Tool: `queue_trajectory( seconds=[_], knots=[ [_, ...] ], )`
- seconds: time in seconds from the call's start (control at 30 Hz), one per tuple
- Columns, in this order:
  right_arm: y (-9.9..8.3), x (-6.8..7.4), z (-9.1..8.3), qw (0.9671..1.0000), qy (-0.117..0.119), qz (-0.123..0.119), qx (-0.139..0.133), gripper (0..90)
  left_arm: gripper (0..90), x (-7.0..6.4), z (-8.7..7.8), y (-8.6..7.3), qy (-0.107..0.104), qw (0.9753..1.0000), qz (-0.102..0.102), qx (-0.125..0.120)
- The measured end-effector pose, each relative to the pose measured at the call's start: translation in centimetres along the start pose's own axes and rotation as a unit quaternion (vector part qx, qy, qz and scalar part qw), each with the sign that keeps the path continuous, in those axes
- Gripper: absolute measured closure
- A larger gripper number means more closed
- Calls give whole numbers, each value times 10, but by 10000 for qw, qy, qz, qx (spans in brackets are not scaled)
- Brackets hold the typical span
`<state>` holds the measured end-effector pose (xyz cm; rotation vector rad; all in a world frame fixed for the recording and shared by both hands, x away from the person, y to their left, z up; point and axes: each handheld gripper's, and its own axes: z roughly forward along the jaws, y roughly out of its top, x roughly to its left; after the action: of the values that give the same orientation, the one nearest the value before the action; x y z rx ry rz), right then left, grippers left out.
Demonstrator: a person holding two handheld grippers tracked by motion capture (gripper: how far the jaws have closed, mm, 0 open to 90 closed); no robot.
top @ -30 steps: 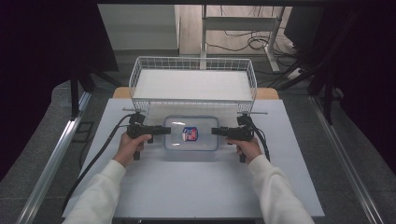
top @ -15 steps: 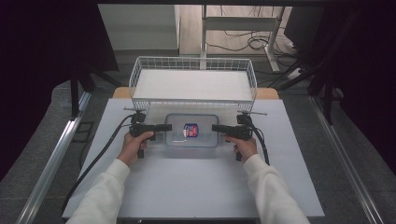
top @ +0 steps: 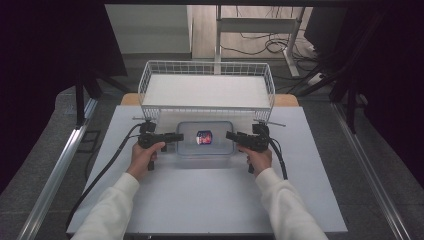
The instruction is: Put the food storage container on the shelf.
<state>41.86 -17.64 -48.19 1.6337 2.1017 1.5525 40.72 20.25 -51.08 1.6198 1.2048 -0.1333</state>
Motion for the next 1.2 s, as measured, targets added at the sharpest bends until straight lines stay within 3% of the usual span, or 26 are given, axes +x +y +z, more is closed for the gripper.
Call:
queue_trajectory(
  seconds=[0.07,0.1,0.13,0.17,0.2,0.23,0.27,0.3,0.4,0.5,0.57,0.6,0.67,0.7,0.73,0.8,0.83,0.9,1.0,1.13,1.2],
  knots=[
    [-4,8,-14,9988,-133,-463,-84,379,314,-5,-8,-3,63,9999,101,-86],
    [-5,11,-19,9976,-162,-657,-109,376,315,-13,-15,-8,155,9994,263,-131],
    [-5,11,-19,9976,-162,-657,-109,376,315,-13,-15,-8,155,9994,263,-131],
    [-9,15,-29,9950,-210,-976,-86,377,316,-22,-23,-13,214,9985,496,-82],
    [-9,15,-29,9950,-210,-976,-86,377,316,-22,-23,-13,214,9985,496,-82],
    [-14,19,-38,9920,-259,-1237,-32,383,316,-27,-26,-17,233,9980,589,-68],
    [-17,20,-41,9904,-290,-1355,-9,389,316,-36,-31,-24,267,9961,837,27],
    [-20,22,-45,9890,-321,-1441,44,390,315,-40,-33,-28,292,9952,934,86],
    [-32,29,-56,9822,-383,-1829,205,413,301,-47,-37,-36,313,9935,1081,170],
    [-45,34,-63,9758,-312,-2128,396,475,295,-60,-44,-51,376,9900,1320,313],
    [-49,36,-64,9739,-281,-2205,457,509,294,-63,-46,-54,430,9887,1398,343],
    [-57,39,-65,9701,-255,-2342,589,610,293,-65,-48,-58,477,9876,1451,370],
    [-64,44,-61,9648,-222,-2506,765,732,292,-72,-54,-67,610,9849,1559,443],
    [-66,46,-58,9611,-203,-2621,851,787,291,-72,-54,-67,610,9849,1559,443],
    [-69,49,-55,9579,-169,-2710,933,827,289,-76,-56,-74,710,9815,1693,550],
    [-73,55,-47,9513,-130,-2890,1064,877,288,-79,-57,-80,791,9792,1736,697],
    [-74,59,-42,9496,-112,-2929,1107,885,288,-81,-57,-83,836,9774,1776,784],
    [-75,67,-32,9473,-66,-2993,1143,888,288,-83,-57,-87,883,9738,1903,877],
    [-75,79,-22,9428,-17,-3122,1165,889,288,-85,-56,-90,829,9737,1904,940],
    [-75,83,-13,9422,-7,-3132,1192,889,288,-87,-55,-92,719,9761,1806,973],
    [-75,81,1,9455,-26,-2992,1282,889,288,-89,-56,-94,692,9760,1818,975]
  ],
)
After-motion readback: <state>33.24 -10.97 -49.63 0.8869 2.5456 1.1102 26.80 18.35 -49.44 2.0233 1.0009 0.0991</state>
